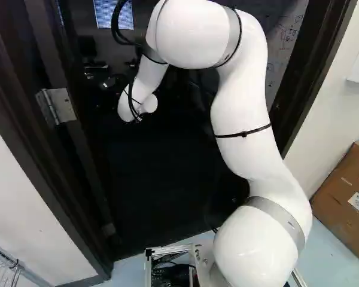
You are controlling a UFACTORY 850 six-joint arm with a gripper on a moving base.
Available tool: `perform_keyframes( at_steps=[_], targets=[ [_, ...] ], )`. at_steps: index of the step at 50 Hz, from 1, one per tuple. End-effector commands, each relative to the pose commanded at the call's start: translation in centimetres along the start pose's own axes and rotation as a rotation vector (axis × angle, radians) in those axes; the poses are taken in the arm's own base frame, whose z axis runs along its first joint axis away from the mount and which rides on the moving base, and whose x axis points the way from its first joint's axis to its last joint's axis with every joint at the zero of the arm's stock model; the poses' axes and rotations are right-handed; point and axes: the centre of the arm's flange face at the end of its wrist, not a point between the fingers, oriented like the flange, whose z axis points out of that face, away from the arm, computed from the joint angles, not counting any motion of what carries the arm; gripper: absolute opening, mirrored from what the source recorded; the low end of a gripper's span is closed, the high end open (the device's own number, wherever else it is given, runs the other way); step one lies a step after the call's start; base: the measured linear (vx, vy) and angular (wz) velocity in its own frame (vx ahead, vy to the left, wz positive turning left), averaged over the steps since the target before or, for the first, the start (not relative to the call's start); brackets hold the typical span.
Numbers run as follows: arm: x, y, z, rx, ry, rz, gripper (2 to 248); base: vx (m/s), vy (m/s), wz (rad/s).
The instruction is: Open the door and move inside
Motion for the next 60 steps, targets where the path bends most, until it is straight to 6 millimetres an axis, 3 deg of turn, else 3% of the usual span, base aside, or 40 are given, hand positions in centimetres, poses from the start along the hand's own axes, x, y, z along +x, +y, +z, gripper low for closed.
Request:
perform_keyframes(
  at_steps=[22,60],
  targets=[
    [0.0,-0.1,0.1,0.007,0.001,-0.007,247,0.000,0.000,0.000],
    [0.6,-2.0,3.2,0.079,0.029,-0.070,247,0.000,0.000,0.000]
  ],
)
